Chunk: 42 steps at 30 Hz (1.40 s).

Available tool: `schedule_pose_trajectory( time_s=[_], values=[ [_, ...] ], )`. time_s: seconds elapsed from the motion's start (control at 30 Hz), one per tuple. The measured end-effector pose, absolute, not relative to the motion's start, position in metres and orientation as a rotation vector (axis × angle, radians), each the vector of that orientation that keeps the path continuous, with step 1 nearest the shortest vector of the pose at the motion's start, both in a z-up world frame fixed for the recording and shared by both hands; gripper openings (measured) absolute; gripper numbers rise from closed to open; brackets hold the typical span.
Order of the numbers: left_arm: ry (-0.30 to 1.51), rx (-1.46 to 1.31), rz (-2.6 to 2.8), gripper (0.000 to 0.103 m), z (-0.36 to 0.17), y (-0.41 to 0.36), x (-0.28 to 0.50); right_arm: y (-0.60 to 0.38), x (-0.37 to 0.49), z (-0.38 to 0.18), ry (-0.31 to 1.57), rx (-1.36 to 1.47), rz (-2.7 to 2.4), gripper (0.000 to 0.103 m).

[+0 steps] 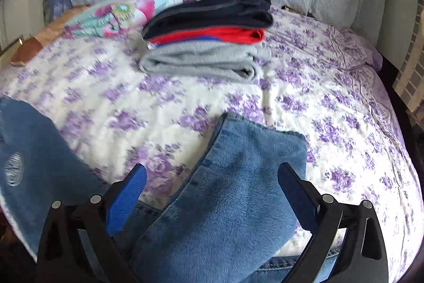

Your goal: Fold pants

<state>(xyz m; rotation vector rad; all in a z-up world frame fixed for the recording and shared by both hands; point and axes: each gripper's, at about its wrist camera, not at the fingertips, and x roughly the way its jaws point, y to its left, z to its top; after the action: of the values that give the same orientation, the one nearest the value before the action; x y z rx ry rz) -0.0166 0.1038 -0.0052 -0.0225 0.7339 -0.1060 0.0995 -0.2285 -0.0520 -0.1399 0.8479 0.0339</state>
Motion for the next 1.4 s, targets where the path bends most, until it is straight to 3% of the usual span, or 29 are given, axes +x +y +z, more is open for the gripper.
schedule_pose_trajectory(
  time_s=[0.03, 0.1, 0.13, 0.23, 0.33, 0.4, 0.47, 0.53, 0.6, 0.67, 0.7, 0.73, 0.77, 0.87, 0.93, 1.0, 1.07, 1.13, 1.17, 1.2, 1.27, 1.3, 1.4],
  values=[
    [0.773, -0.015, -0.136, 0.078, -0.020, 0.093, -0.007, -0.225, 0.103, -0.068, 0.888, -0.173, 0.022, 0.068],
    [0.858, -0.030, -0.158, 0.078, -0.053, 0.083, 0.010, -0.233, 0.094, -0.084, 0.895, -0.158, 0.038, 0.013],
    [0.873, -0.043, -0.150, 0.078, -0.066, 0.084, 0.014, -0.246, 0.080, -0.075, 0.834, -0.103, 0.019, 0.006],
    [0.812, -0.048, -0.160, 0.079, -0.073, 0.086, 0.006, -0.297, 0.014, -0.038, 0.608, 0.101, 0.015, 0.006],
    [0.796, -0.112, -0.194, 0.080, -0.074, 0.097, -0.001, -0.344, -0.053, -0.039, 0.487, 0.295, 0.015, 0.010],
    [0.801, -0.132, -0.206, 0.079, -0.072, 0.098, 0.003, -0.360, -0.073, -0.063, 0.531, 0.387, -0.014, 0.034],
    [0.812, -0.130, -0.214, 0.080, -0.071, 0.097, 0.004, -0.371, -0.077, -0.087, 0.621, 0.449, -0.014, 0.048],
    [0.819, -0.123, -0.220, 0.080, -0.071, 0.095, 0.005, -0.383, -0.078, -0.098, 0.638, 0.505, 0.020, 0.048],
    [0.823, -0.117, -0.221, 0.080, -0.071, 0.094, 0.006, -0.390, -0.077, -0.096, 0.617, 0.538, 0.051, 0.065],
    [0.824, -0.128, -0.226, 0.080, -0.070, 0.096, 0.005, -0.396, -0.072, -0.092, 0.613, 0.570, 0.049, 0.068],
    [0.824, -0.141, -0.232, 0.080, -0.069, 0.099, 0.005, -0.398, -0.068, -0.093, 0.629, 0.585, 0.045, 0.055],
    [0.823, -0.154, -0.233, 0.080, -0.068, 0.102, 0.005, -0.399, -0.061, -0.096, 0.662, 0.593, 0.051, 0.035],
    [0.823, -0.169, -0.231, 0.074, -0.067, 0.107, 0.005, -0.399, -0.055, -0.098, 0.684, 0.605, 0.109, 0.006],
    [0.837, -0.202, -0.207, 0.055, -0.067, 0.119, 0.005, -0.396, -0.058, -0.074, 0.574, 0.559, 0.213, 0.006],
    [0.843, -0.199, -0.207, 0.053, -0.068, 0.120, 0.003, -0.395, -0.055, -0.069, 0.581, 0.489, 0.205, 0.007],
    [0.847, -0.168, -0.195, 0.053, -0.068, 0.116, 0.000, -0.399, -0.036, -0.103, 0.813, 0.503, 0.116, 0.021],
    [0.856, -0.134, -0.186, 0.054, -0.066, 0.112, -0.003, -0.410, -0.046, -0.106, 0.819, 0.564, 0.135, 0.020],
    [0.863, -0.122, -0.188, 0.058, -0.062, 0.110, -0.006, -0.412, -0.057, -0.083, 0.842, 0.469, 0.057, 0.035],
    [0.863, -0.121, -0.193, 0.065, -0.059, 0.109, -0.009, -0.416, -0.067, -0.068, 0.805, 0.425, -0.016, 0.043],
    [0.854, -0.118, -0.203, 0.071, -0.054, 0.105, -0.013, -0.422, -0.076, -0.054, 0.759, 0.379, -0.088, 0.044],
    [0.803, -0.093, -0.247, 0.073, -0.042, 0.092, -0.020, -0.428, -0.088, -0.024, 0.652, 0.284, -0.225, 0.049],
    [0.782, -0.079, -0.280, 0.073, -0.036, 0.084, -0.022, -0.427, -0.091, -0.010, 0.599, 0.265, -0.240, 0.059],
    [0.773, 0.029, -0.342, 0.080, -0.034, 0.047, -0.021, -0.401, -0.062, 0.020, 0.559, 0.314, 0.010, 0.079]
  ],
)
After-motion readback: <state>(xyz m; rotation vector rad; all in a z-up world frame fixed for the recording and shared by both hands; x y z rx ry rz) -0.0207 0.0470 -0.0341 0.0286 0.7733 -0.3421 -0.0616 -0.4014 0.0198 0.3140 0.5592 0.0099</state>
